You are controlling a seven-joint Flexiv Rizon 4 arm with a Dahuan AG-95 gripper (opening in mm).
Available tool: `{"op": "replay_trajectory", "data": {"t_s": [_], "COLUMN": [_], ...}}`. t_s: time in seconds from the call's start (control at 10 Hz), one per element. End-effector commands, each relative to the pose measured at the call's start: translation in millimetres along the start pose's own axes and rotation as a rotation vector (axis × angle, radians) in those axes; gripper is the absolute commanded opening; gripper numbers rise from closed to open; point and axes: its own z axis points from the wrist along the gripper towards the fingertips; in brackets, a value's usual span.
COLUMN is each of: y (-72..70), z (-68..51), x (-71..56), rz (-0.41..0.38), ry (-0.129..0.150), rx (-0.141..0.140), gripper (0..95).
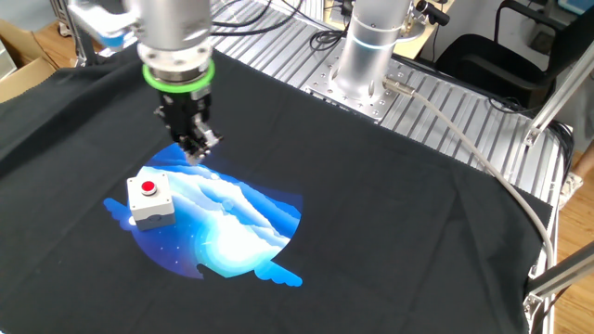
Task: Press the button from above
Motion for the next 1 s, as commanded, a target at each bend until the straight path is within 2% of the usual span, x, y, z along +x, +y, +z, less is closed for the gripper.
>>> {"op": "replay_trajectory", "data": {"t_s": [0.1,0.2,0.5,1.0], "y": [-8.0,-12.6,-26.7,-41.2], "z": [3.2,5.0,12.0,23.2], "x": [-4.9,-8.5,-22.0,-43.3], "rz": [-0.018,-0.027,-0.057,-0.097], "ry": [-0.003,-0.003,-0.004,-0.007], "rx": [0.004,0.011,0.005,-0.001], "gripper": [0.0,0.0,0.0,0.0]}}
